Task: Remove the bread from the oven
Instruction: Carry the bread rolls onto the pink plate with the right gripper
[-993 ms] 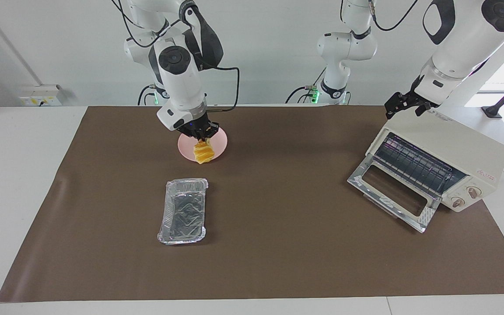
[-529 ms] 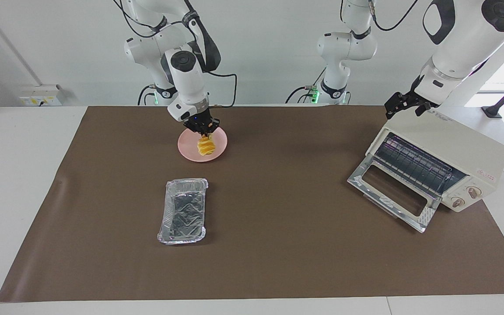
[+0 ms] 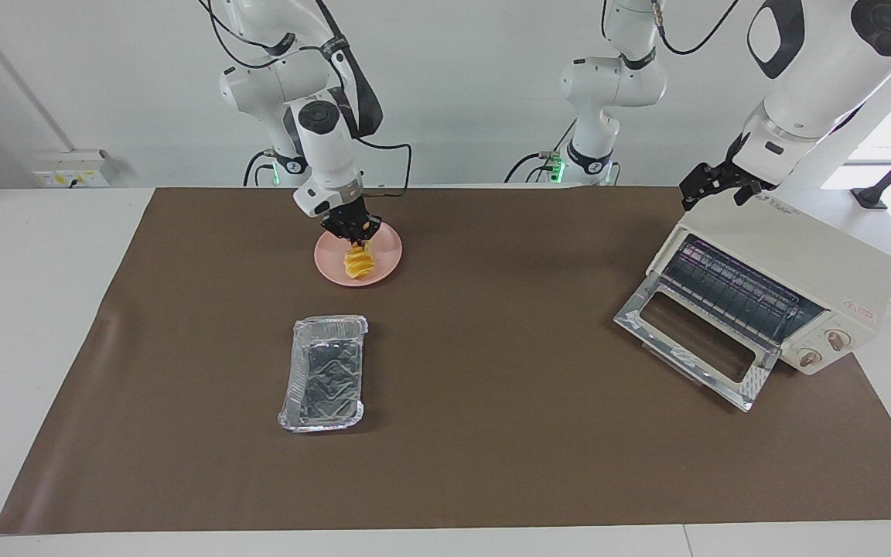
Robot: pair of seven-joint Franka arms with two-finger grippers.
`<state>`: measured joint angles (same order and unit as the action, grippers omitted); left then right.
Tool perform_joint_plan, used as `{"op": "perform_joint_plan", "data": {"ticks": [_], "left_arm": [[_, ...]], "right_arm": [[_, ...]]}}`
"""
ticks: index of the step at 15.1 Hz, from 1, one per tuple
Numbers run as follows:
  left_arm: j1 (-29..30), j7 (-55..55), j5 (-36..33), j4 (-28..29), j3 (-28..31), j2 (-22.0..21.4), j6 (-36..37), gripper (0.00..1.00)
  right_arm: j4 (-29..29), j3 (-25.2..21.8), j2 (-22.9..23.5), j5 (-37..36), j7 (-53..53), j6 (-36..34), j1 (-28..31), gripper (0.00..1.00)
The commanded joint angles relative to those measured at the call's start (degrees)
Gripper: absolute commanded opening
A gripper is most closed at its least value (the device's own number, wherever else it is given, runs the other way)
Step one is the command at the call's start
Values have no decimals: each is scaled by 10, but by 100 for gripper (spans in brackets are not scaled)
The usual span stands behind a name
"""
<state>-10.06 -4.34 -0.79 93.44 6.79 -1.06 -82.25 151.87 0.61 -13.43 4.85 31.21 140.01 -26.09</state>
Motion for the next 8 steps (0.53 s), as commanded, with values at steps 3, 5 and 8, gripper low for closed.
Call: {"op": "perform_joint_plan", "data": {"ticks": [3, 5, 8], "left_arm": [[4, -1, 2, 2, -1, -7, -1, 100], [4, -1, 2, 2, -1, -7, -1, 100], [4, 0, 2, 2, -1, -7, -1, 100]], "right_arm": [[1, 1, -4, -5, 19, 4, -5, 100], [-19, 1, 5, -5, 18, -1, -5, 100], [-113, 1, 24, -4, 20, -102, 1, 100]]}}
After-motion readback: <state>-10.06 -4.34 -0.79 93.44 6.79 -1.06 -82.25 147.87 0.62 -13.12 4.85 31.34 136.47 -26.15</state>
